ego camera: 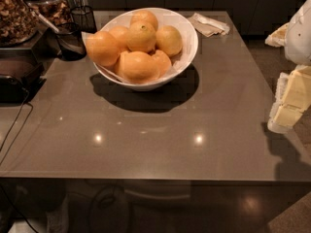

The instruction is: Pick orange from white bowl

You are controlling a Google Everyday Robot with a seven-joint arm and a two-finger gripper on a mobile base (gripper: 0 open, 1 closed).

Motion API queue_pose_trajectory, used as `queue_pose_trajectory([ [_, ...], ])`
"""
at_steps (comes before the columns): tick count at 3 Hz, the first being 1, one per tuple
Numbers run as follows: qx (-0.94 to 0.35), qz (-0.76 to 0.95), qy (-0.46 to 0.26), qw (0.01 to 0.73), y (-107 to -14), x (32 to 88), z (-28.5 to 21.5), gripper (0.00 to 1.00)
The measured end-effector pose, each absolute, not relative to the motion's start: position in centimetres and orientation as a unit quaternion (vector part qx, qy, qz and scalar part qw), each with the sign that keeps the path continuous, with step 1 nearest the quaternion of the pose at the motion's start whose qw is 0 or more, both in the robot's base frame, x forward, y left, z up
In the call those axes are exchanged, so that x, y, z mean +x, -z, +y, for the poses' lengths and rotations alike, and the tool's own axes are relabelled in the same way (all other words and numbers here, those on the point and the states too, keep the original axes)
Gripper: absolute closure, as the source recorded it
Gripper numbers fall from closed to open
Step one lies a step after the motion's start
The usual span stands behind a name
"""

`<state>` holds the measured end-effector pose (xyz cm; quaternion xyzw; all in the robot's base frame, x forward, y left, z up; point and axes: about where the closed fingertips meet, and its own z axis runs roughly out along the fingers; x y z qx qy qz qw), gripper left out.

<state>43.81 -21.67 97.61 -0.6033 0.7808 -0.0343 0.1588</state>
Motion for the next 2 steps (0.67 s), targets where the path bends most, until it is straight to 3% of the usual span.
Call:
queue_pose_trajectory([
  [2,-0.597,0.787,0.027,0.151,-97.86,44.56,-20.98,0.0],
])
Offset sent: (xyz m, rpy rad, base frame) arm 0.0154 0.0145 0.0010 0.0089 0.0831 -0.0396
